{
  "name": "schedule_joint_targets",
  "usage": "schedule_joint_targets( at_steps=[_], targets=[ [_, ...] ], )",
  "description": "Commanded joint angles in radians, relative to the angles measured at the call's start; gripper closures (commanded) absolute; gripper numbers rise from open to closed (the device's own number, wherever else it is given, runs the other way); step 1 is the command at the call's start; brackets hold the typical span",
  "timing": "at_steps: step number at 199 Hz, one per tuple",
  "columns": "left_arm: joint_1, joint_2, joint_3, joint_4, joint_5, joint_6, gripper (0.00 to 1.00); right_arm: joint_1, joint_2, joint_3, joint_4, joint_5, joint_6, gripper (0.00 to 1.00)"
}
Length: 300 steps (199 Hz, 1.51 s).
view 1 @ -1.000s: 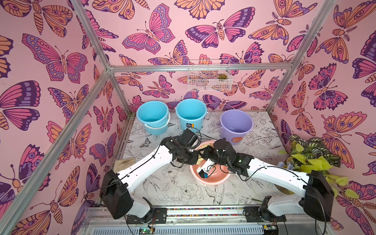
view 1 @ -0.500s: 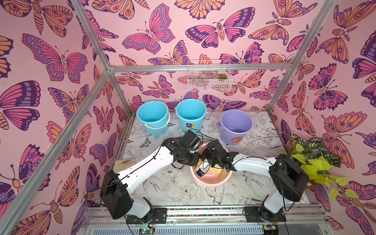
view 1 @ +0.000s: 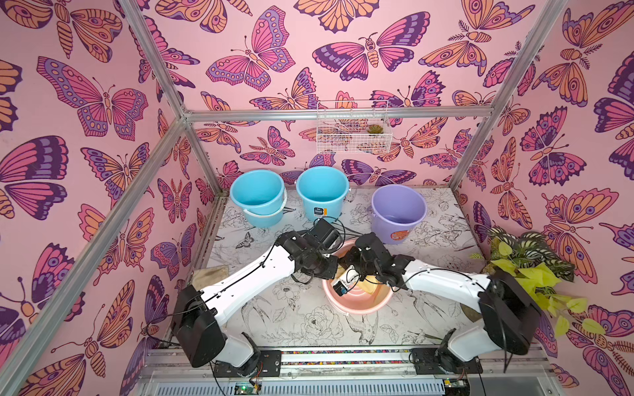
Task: Wipe the inside of the bucket with a cloth
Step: Wipe the dirt from the inside of the bucket.
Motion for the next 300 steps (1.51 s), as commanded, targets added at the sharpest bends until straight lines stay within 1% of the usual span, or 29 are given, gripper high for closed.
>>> schedule_joint_targets(
  at_steps=[1,49,79,94,133,164,237,242,255,279,300],
  targets=[
    [-0.012,0.009,0.019,-0.018,0.041,0.007,1.00,0.025,-0.096,0.051,-0.095,0.049,-0.038,1.00],
    [-0.007,0.004,0.019,-0.020,0.033,0.004,1.00,0.050,-0.241,0.101,-0.296,0.187,-0.116,1.00],
    [-0.007,-0.001,0.013,-0.019,0.033,0.004,1.00,0.050,-0.283,0.123,-0.402,0.291,-0.152,1.00],
    [-0.006,-0.002,0.013,-0.019,0.035,0.001,1.00,0.050,-0.279,0.131,-0.438,0.315,-0.151,1.00],
    [-0.006,-0.002,0.017,-0.019,0.041,0.001,1.00,0.047,-0.223,0.105,-0.434,0.301,-0.128,1.00],
    [-0.006,-0.012,0.014,-0.019,0.041,-0.001,1.00,0.045,-0.137,0.090,-0.406,0.271,-0.077,1.00],
    [-0.006,-0.032,0.007,-0.020,0.040,-0.008,1.00,0.007,0.113,0.030,-0.197,0.181,0.047,1.00],
    [-0.006,-0.033,0.007,-0.020,0.038,-0.009,1.00,0.005,0.153,0.029,-0.188,0.178,0.056,1.00],
    [-0.006,-0.034,0.005,-0.019,0.038,-0.009,1.00,0.002,0.193,0.023,-0.164,0.167,0.079,1.00],
    [-0.007,-0.035,0.002,-0.020,0.038,-0.010,1.00,0.001,0.222,0.012,-0.140,0.157,0.106,1.00],
    [-0.007,-0.038,-0.001,-0.019,0.037,-0.010,1.00,0.002,0.187,0.009,-0.137,0.156,0.115,1.00]
  ],
)
